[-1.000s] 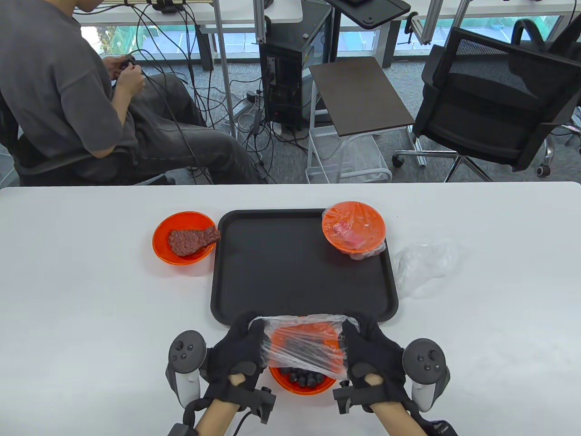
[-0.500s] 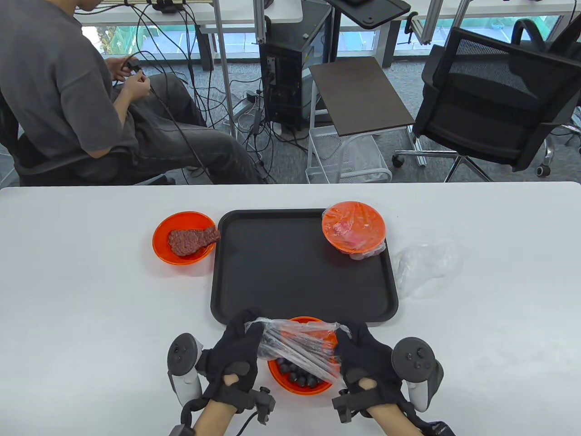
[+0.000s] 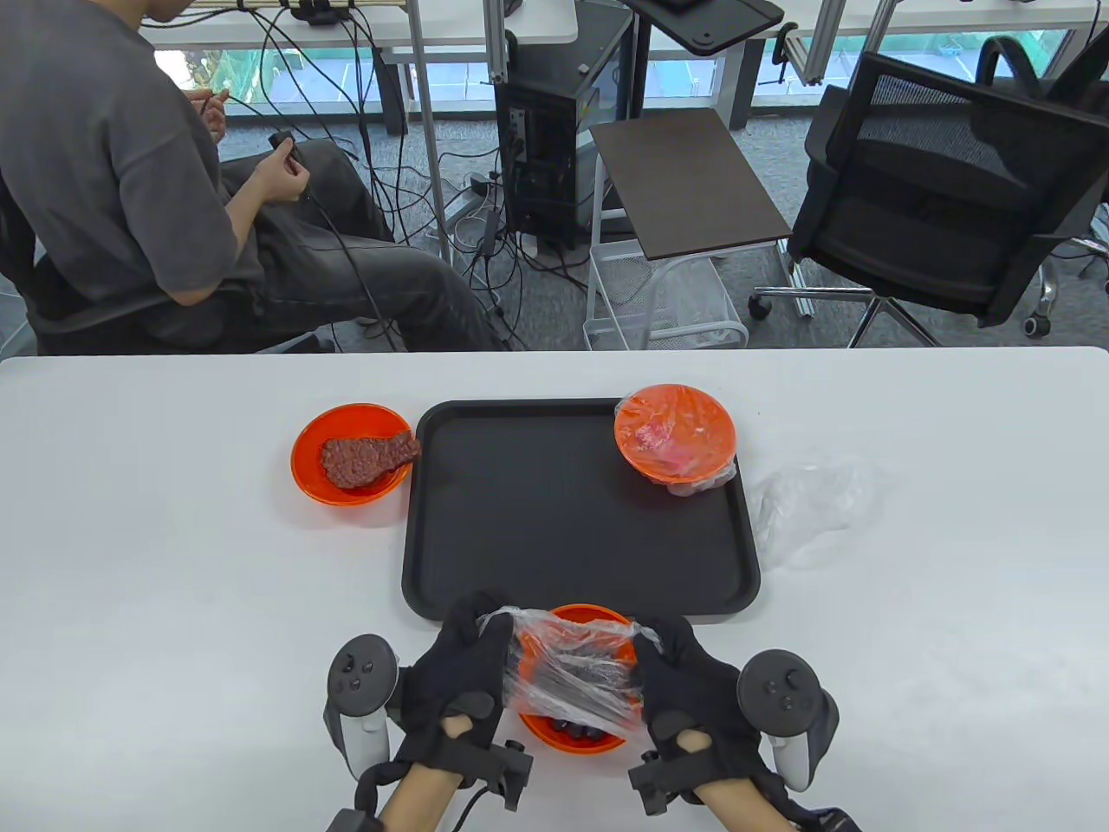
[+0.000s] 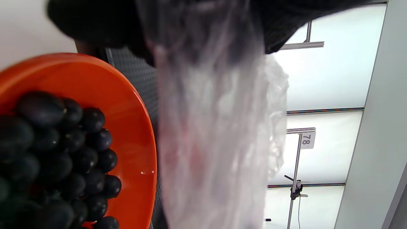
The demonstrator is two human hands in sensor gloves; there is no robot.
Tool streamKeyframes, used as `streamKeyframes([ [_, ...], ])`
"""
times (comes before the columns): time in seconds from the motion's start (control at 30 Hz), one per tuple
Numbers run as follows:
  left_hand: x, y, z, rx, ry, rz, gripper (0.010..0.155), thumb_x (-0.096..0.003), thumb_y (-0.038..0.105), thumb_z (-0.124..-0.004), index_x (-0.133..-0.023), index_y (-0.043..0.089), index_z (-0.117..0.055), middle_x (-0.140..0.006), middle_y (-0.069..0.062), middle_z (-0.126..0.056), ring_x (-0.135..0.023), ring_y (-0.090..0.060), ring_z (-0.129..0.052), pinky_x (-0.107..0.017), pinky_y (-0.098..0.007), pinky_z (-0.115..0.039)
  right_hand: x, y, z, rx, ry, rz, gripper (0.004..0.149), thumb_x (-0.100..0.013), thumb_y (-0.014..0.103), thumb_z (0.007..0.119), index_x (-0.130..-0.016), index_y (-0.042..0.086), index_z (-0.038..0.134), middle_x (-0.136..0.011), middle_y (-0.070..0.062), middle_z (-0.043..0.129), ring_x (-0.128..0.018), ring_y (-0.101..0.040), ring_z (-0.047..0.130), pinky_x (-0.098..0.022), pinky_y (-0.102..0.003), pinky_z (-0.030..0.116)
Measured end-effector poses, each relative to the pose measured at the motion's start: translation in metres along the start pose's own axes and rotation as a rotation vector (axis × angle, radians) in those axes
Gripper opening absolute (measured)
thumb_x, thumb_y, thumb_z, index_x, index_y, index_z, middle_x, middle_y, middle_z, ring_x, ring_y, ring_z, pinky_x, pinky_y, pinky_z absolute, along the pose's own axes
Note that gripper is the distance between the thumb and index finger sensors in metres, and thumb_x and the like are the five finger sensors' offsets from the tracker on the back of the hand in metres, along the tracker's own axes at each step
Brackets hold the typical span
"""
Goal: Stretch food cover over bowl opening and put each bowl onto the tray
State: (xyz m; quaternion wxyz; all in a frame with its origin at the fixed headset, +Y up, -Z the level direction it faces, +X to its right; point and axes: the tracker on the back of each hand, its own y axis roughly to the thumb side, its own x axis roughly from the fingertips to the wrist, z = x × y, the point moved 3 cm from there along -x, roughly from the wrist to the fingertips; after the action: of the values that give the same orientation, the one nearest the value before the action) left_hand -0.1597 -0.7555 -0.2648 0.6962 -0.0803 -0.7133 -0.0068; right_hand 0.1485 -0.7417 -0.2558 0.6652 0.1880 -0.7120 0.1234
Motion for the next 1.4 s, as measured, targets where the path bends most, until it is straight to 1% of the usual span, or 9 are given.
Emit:
streamKeyframes([
  [0.17,0.000,-0.001,0.004,-0.084,0.034,0.024,0.046,-0.0515,0.050,-0.080,-0.096,0.040,-0.075,-0.036,0.011,-0.100,-0.016,-0.016,-0.098,-0.015,-0.033,-0.090,0.001,0.001,-0.001,0.012,-0.016,-0.013,0.045,-0.050,0.032,0.082,-0.089,0.010,0.085,-0.043,-0.007,0.103,0.005,-0.005,0.100,0.015,-0.019,0.089],
  [0.3,0.004,-0.001,0.005,-0.231,0.071,0.062,0.046,-0.0522,0.050,-0.079,-0.096,0.037,-0.075,-0.030,0.012,-0.100,-0.009,-0.015,-0.097,-0.010,-0.033,-0.090,0.003,0.001,-0.001,0.055,-0.023,-0.018,0.045,-0.050,0.032,0.081,-0.089,0.009,0.085,-0.042,-0.007,0.102,0.006,-0.005,0.100,0.016,-0.019,0.089],
  [0.5,0.015,0.000,-0.002,-0.500,0.102,0.119,0.048,-0.0527,0.050,-0.075,-0.097,0.031,-0.073,-0.027,0.013,-0.099,-0.004,-0.014,-0.096,-0.006,-0.033,-0.090,0.009,0.003,0.000,0.224,-0.015,-0.038,0.046,-0.051,0.031,0.079,-0.089,0.007,0.082,-0.040,-0.007,0.101,0.007,-0.005,0.100,0.018,-0.019,0.089],
  [0.6,0.020,0.003,-0.010,-0.666,0.116,0.103,0.049,-0.0527,0.049,-0.072,-0.096,0.028,-0.071,-0.027,0.013,-0.099,-0.003,-0.014,-0.096,-0.005,-0.033,-0.090,0.011,0.006,0.001,0.330,-0.020,-0.066,0.046,-0.051,0.031,0.078,-0.089,0.006,0.081,-0.040,-0.007,0.100,0.007,-0.005,0.100,0.018,-0.019,0.089],
  [0.73,0.023,0.005,-0.017,-0.770,0.125,0.091,0.050,-0.0526,0.049,-0.070,-0.097,0.026,-0.069,-0.027,0.012,-0.099,-0.002,-0.014,-0.095,-0.004,-0.033,-0.090,0.011,0.006,0.002,0.397,-0.019,-0.081,0.047,-0.051,0.031,0.077,-0.089,0.005,0.080,-0.040,-0.007,0.100,0.008,-0.005,0.100,0.019,-0.019,0.089],
  [0.77,0.024,0.005,-0.019,-0.792,0.136,0.081,0.050,-0.0525,0.049,-0.069,-0.096,0.025,-0.069,-0.027,0.013,-0.099,-0.002,-0.014,-0.096,-0.004,-0.033,-0.090,0.011,0.005,0.002,0.409,-0.024,-0.085,0.047,-0.051,0.031,0.077,-0.089,0.005,0.080,-0.040,-0.007,0.100,0.007,-0.005,0.100,0.019,-0.019,0.089],
  [0.9,0.025,-0.001,-0.026,-0.861,0.130,0.084,0.050,-0.0523,0.048,-0.068,-0.096,0.024,-0.068,-0.028,0.012,-0.099,-0.002,-0.014,-0.096,-0.004,-0.033,-0.090,0.009,0.000,0.002,0.480,-0.024,-0.080,0.047,-0.051,0.032,0.076,-0.090,0.005,0.079,-0.041,-0.008,0.100,0.007,-0.006,0.100,0.018,-0.019,0.089],
  [1.13,0.027,-0.009,-0.033,-0.899,0.126,0.085,0.051,-0.0520,0.047,-0.066,-0.096,0.023,-0.066,-0.030,0.012,-0.099,-0.004,-0.014,-0.097,-0.005,-0.033,-0.091,0.007,-0.006,0.005,0.566,-0.029,-0.080,0.047,-0.051,0.032,0.074,-0.090,0.006,0.078,-0.043,-0.009,0.099,0.006,-0.006,0.100,0.018,-0.019,0.089],
  [1.4,0.029,-0.013,-0.032,-0.891,0.124,0.072,0.051,-0.0520,0.047,-0.065,-0.096,0.021,-0.064,-0.032,0.011,-0.099,-0.005,-0.014,-0.097,-0.006,-0.034,-0.091,0.004,-0.015,0.007,0.573,-0.029,-0.056,0.047,-0.051,0.031,0.073,-0.091,0.006,0.076,-0.045,-0.009,0.099,0.006,-0.006,0.101,0.017,-0.020,0.090],
])
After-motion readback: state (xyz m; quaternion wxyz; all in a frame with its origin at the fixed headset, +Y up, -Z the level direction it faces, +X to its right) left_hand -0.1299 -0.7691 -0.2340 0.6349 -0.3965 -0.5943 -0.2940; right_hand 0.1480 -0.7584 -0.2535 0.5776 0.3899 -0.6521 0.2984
